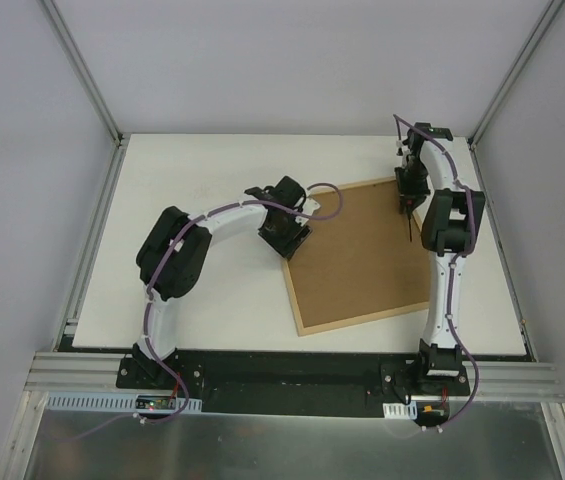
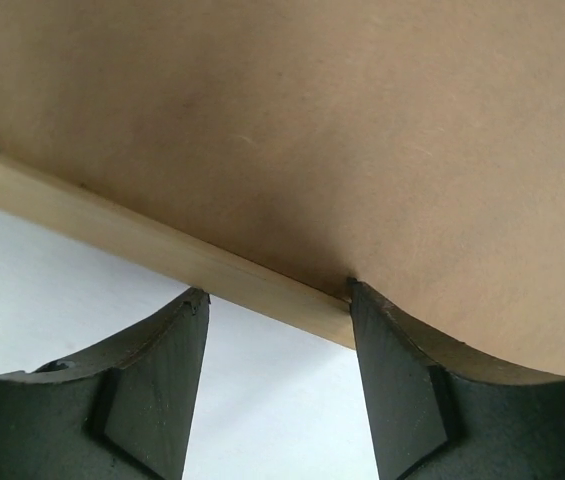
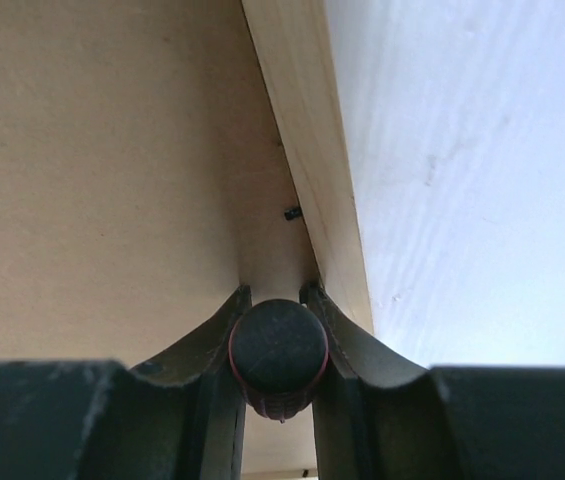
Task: Take the photo out of the frame
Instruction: Adjust the photo frame at the center of the board.
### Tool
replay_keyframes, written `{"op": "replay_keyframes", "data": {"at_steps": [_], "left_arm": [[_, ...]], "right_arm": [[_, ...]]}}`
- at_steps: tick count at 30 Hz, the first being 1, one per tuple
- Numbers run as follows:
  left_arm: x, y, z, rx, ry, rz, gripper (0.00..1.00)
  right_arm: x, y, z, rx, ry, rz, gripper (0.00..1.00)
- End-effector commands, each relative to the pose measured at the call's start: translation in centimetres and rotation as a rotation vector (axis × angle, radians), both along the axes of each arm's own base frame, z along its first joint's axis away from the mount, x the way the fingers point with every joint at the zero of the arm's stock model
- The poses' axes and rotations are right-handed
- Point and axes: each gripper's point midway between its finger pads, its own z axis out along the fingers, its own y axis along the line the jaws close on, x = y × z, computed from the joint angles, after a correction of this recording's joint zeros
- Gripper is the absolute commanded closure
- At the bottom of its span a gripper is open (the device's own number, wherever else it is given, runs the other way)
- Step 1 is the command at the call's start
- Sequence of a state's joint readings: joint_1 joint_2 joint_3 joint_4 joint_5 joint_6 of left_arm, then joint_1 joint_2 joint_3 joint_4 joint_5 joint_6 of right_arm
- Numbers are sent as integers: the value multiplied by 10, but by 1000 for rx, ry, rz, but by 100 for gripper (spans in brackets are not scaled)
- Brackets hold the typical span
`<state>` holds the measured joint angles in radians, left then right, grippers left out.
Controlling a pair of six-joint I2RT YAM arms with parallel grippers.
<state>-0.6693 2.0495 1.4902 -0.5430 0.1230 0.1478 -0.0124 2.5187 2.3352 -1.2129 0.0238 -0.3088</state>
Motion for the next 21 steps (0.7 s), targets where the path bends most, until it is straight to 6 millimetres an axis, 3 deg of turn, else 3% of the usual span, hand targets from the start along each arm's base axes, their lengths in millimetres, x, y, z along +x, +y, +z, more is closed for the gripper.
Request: {"op": "replay_keyframes", "data": {"at_steps": [1, 3, 6, 8, 10, 12, 15, 21], "left_arm": [[-100, 38, -24, 181, 330, -137, 42], [-77, 26, 1, 113, 258, -105, 41], [-13, 9, 61, -46, 94, -8, 39], [30, 7, 96, -115, -19, 25, 37], [66, 8, 112, -120, -113, 23, 35], [95, 9, 105, -110, -146, 11, 34], [123, 8, 88, -105, -161, -25, 34], [140, -6, 49, -117, -133, -121, 33]], "right_arm": [[31, 24, 14, -3, -131, 100, 100], [30, 42, 34, 52, -180, 153, 100], [15, 58, 65, 117, -225, 203, 100], [-2, 58, 89, 129, -248, 213, 100], [-25, 55, 109, 127, -263, 220, 100], [-54, 50, 123, 130, -263, 230, 100], [-107, 40, 115, 138, -179, 252, 100], [-183, 7, 104, 110, -98, 334, 100]]}}
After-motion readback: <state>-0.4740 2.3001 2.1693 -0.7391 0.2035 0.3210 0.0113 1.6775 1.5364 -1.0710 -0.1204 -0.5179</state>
